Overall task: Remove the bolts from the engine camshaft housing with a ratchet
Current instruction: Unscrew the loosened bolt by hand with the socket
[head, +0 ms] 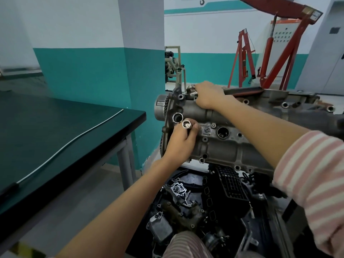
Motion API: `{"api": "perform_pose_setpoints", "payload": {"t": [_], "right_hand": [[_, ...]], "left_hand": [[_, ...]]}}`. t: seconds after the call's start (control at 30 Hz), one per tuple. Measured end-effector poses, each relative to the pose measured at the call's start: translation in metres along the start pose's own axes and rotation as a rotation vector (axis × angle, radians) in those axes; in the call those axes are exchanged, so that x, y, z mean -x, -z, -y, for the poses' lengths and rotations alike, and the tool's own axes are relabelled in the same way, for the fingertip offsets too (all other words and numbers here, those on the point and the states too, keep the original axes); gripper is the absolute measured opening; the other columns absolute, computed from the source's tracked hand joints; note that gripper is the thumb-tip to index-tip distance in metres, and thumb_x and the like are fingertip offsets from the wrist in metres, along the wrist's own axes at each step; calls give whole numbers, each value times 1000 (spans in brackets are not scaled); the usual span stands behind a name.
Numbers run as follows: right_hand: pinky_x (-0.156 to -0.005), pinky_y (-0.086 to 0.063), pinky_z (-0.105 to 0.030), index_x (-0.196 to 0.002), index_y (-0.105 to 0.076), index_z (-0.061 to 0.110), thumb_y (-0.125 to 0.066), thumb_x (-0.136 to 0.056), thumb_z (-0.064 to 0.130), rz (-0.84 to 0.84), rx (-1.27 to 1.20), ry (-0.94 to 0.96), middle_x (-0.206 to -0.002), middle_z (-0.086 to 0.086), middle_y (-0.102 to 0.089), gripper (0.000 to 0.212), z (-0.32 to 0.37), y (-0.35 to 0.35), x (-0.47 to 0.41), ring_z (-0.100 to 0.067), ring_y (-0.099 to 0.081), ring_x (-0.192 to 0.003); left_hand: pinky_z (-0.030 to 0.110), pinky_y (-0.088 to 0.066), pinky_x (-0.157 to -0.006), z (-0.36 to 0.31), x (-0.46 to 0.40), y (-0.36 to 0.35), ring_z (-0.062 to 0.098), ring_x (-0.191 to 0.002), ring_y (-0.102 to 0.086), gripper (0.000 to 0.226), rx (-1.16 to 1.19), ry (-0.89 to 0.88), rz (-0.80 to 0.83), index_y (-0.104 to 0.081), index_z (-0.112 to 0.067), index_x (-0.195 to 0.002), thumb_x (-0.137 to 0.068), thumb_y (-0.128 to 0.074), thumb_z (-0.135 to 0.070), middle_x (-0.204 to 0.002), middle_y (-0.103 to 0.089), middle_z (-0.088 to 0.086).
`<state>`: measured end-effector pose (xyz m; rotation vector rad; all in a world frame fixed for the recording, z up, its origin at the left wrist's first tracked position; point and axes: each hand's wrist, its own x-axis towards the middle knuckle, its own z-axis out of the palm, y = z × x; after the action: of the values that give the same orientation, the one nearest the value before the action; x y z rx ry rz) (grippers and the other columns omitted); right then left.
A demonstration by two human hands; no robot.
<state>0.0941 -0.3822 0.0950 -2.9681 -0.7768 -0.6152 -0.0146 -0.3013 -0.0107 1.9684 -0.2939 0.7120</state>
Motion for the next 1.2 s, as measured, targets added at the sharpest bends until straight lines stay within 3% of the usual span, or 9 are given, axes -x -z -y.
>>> {"api": "perform_pose_setpoints", "payload": {"t": [0.17,0.3,0.43,0.57,0.7,0.83,0.93,1.03,1.2], "right_hand": [[-79,-39,-36,-111,-51,-2,-41,-90,15,21,-147,-26,-115,-22,-53,29,1,2,11,-32,-50,-99],[-91,-34,-36,-114,-56,3,-41,-89,18,-398,2,34,-114,-14,-58,33,3,-19,33,-29,-51,-105],[-98,-30,-38,-99,-70,7,-49,-79,10,-637,-340,231,-106,-6,-67,30,4,-38,70,-22,-58,-106],[-110,-5,-54,-100,-69,10,-60,-73,10,-586,-396,289,-107,-2,-68,29,11,-55,94,-22,-56,-114],[-109,12,-55,-100,-65,20,-68,-76,34,-511,-395,265,-96,9,-66,28,17,-57,95,-13,-58,-104],[-113,15,-36,-89,-66,15,-62,-83,40,-568,-441,186,-80,6,-68,26,14,-59,92,-12,-64,-80],[-113,16,-33,-89,-69,12,-60,-87,33,-572,-457,191,-73,2,-68,23,13,-60,93,-15,-64,-72],[-114,13,-36,-96,-71,15,-56,-89,35,-579,-424,199,-69,5,-67,26,13,-61,93,-13,-64,-70],[-113,0,-52,-93,-69,12,-56,-86,29,-637,-328,235,-75,3,-67,22,18,-64,100,-14,-62,-73]], "left_hand": [[16,-41,-91,-7,6,15,8,-107,-54,28,13,-3,87,-46,-12,-125,-97,-46,-14,-116,-59,-1],[25,-49,-88,-16,16,29,10,-100,-61,34,-62,-247,-49,-51,-17,-126,-93,-52,-10,-113,-62,-10],[25,-50,-92,-16,17,35,4,-102,-61,34,-155,-351,-173,-61,-9,-121,-87,-61,-6,-109,-63,-10],[12,-51,-78,-17,8,35,-3,-81,-63,21,-164,-366,-286,-70,-6,-100,-80,-72,-12,-90,-66,-12],[18,-52,-66,-20,-1,35,3,-71,-63,10,-211,-329,-298,-68,-10,-83,-80,-74,-18,-76,-67,-9],[8,-45,-65,-20,-9,42,3,-71,-59,9,-317,-412,-190,-68,-9,-82,-81,-72,-17,-75,-68,-4],[18,-50,-80,-16,-7,49,1,-85,-64,23,-249,-352,11,-64,-9,-103,-82,-71,-12,-88,-71,-4],[28,-49,-93,-12,-9,54,6,-101,-63,35,-183,-259,79,-59,-8,-119,-84,-66,-5,-99,-70,-2],[34,-53,-81,-12,-17,60,9,-86,-68,17,-235,-343,73,-72,-6,-94,-78,-75,-12,-90,-73,2]]}}
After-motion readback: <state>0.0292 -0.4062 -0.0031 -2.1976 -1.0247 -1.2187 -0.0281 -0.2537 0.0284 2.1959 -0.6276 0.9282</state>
